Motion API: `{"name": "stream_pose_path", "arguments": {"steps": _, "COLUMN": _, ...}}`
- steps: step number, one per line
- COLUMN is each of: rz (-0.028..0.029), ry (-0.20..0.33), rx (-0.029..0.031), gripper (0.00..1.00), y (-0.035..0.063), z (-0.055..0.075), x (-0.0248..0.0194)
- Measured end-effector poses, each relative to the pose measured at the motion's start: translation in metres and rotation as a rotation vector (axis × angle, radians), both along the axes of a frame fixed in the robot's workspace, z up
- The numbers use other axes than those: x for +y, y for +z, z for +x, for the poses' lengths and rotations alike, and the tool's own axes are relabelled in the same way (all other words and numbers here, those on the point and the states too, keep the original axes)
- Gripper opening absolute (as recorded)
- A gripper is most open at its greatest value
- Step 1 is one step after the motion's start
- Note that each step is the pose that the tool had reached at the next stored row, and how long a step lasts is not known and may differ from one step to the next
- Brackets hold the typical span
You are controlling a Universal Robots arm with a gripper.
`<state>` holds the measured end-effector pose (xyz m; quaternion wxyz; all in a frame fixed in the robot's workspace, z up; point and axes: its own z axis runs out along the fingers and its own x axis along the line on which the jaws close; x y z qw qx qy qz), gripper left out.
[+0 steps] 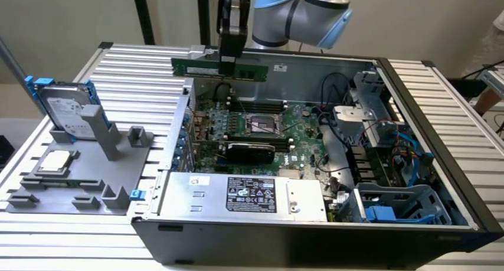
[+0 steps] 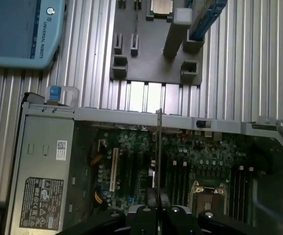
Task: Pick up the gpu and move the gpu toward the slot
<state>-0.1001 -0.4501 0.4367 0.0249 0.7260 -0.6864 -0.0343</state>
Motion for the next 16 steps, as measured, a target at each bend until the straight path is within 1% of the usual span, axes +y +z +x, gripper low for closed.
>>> {"name": "stream_pose_path", "arguments": {"steps": 5, "rz": 0.0000, "ry": 0.000, "rx": 0.0000, "gripper": 0.14, "y": -0.0001, "z": 0.022, "x": 0.0025}}
{"name": "stream_pose_path", "arguments": {"steps": 8, "rz": -0.0001, "ry": 0.000, "rx": -0.0005, "gripper": 0.14, "y": -0.0008, "z": 0.035, "x": 0.0053}}
{"name": "stream_pose_path", "arguments": {"steps": 12, "rz": 0.0000, "ry": 0.000, "rx": -0.0039, "gripper": 0.14, "y": -0.0036, "z": 0.047, "x": 0.0118}}
{"name": "stream_pose_path", "arguments": {"steps": 16, "rz": 0.0000, "ry": 0.000, "rx": -0.0064, "gripper": 0.14, "y": -0.0072, "z": 0.059, "x": 0.0197}}
